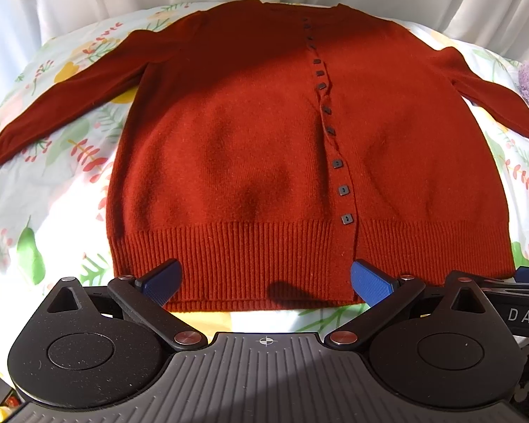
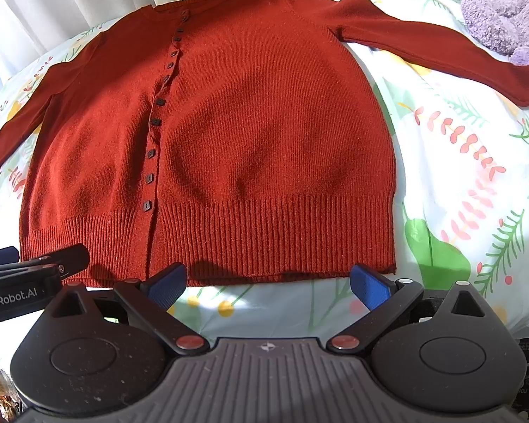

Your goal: Fold small clothes

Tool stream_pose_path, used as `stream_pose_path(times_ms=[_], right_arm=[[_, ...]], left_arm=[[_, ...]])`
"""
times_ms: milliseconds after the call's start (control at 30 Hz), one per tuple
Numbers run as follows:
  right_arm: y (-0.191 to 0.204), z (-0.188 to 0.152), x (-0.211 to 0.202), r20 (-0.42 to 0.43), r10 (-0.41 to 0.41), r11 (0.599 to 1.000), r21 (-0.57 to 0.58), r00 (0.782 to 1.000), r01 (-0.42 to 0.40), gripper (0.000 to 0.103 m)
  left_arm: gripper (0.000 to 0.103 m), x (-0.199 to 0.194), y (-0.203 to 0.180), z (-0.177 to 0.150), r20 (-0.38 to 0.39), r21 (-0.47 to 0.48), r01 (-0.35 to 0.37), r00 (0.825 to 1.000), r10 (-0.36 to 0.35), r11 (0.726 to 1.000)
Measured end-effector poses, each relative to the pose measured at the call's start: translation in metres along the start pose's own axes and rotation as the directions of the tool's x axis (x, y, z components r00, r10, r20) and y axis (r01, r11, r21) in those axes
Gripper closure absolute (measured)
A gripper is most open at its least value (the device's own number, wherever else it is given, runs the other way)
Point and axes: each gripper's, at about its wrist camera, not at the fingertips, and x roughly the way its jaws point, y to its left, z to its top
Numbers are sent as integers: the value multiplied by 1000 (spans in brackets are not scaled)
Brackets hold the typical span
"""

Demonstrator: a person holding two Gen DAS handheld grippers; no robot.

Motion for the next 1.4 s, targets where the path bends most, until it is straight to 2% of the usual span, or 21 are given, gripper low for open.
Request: stream_pose_path(times_ms=[100, 633, 1033, 1400], right_arm=[[-1, 1, 1, -3, 1, 1000, 1, 1000, -1, 4], [-1, 3, 1, -6, 2, 1000, 2, 1000, -2, 4], [-1, 4, 2, -8, 2, 1000, 3, 1000, -2, 4], [-2, 5, 5, -13, 7, 1000, 6, 1000, -7, 4]], left_arm=[[0, 3, -9, -3, 4, -2, 3, 1000, -3, 1000], [0, 9, 2, 2, -5, 3, 10, 1000, -10, 1000], [0, 11, 3, 1, 37, 15, -19, 999, 18, 1000], [0, 13, 2, 0, 27, 10, -13, 1000, 13, 1000]])
